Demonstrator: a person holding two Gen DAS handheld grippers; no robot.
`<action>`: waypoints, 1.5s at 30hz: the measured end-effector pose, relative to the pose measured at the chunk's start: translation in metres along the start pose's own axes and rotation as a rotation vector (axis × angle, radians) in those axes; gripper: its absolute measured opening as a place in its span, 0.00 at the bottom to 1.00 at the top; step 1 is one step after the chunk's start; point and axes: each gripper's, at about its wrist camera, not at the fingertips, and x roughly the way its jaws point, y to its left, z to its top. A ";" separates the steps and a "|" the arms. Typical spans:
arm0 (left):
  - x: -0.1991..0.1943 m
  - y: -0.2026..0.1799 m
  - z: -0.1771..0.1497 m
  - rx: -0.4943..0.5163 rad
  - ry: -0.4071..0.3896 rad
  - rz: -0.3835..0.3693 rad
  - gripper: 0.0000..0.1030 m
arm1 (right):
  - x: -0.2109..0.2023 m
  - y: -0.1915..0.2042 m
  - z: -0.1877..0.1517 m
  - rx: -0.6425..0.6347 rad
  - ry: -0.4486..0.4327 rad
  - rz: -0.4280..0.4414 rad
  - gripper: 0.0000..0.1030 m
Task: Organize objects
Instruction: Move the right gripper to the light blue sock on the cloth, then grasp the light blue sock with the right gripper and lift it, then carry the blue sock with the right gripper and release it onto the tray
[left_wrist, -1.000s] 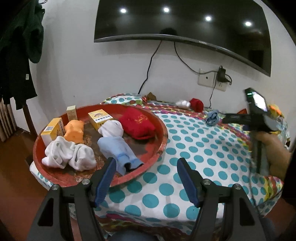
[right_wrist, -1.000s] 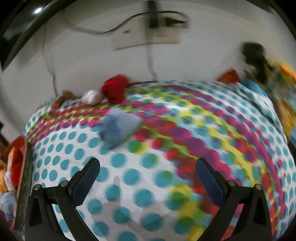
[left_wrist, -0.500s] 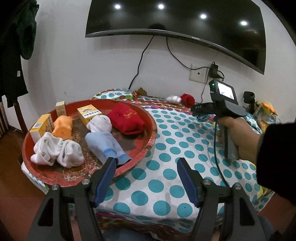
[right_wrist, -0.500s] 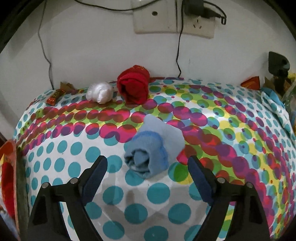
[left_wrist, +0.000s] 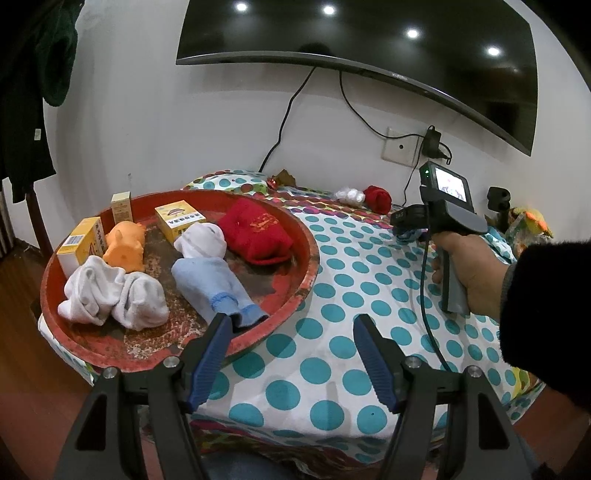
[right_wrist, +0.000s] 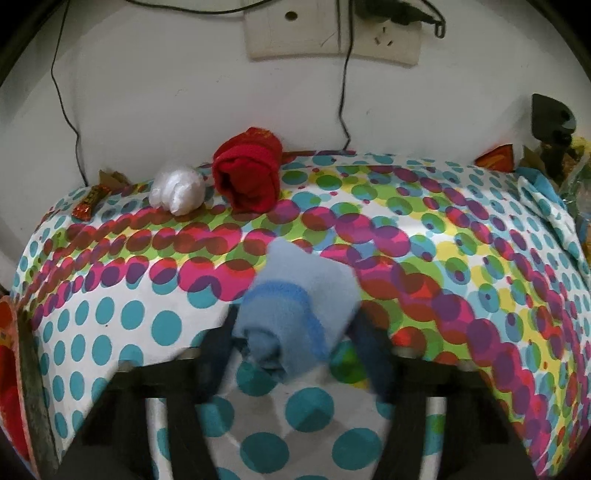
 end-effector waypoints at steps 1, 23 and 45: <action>0.000 0.000 0.000 0.000 0.001 -0.001 0.68 | 0.000 0.000 0.000 -0.004 0.001 0.002 0.44; -0.003 -0.010 -0.002 0.038 -0.002 0.004 0.68 | -0.053 0.014 -0.014 -0.124 -0.041 -0.018 0.24; -0.007 -0.020 -0.006 0.078 -0.005 0.014 0.68 | -0.102 0.037 -0.022 -0.232 -0.095 -0.006 0.24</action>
